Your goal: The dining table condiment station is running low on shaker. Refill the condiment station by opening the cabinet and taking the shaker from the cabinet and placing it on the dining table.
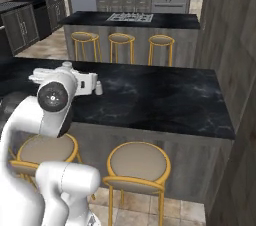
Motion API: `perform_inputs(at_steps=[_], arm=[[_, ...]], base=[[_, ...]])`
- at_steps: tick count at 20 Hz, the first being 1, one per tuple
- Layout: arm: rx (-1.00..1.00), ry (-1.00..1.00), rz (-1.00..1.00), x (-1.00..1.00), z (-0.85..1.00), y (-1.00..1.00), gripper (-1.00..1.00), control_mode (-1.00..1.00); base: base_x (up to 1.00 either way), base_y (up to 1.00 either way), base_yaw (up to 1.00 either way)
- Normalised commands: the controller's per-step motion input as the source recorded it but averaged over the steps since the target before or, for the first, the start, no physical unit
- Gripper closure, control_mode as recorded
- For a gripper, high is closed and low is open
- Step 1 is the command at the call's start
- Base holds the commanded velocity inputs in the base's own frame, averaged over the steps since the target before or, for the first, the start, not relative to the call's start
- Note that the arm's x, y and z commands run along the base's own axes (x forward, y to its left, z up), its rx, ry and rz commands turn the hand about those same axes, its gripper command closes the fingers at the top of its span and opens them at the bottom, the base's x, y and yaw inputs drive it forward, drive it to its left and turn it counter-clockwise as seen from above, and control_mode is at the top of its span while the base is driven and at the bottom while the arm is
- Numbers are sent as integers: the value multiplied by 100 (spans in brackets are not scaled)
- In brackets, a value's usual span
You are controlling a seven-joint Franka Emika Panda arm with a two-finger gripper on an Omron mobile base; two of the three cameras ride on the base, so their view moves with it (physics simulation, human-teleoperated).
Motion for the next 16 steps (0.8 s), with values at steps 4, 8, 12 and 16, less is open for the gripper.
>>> perform_inputs(at_steps=[4, 8, 12, 16], arm=[[1, 0, 27, 99, -29, -80, 100, -100], [0, 0, 26, 94, -44, -51, 100, -100], [0, 0, 21, 74, -56, -15, 100, -100], [0, 0, 15, 65, -50, 0, 100, -100]], base=[[0, 0, 0], [0, 0, 0], [0, 0, 0], [0, 0, 0]])
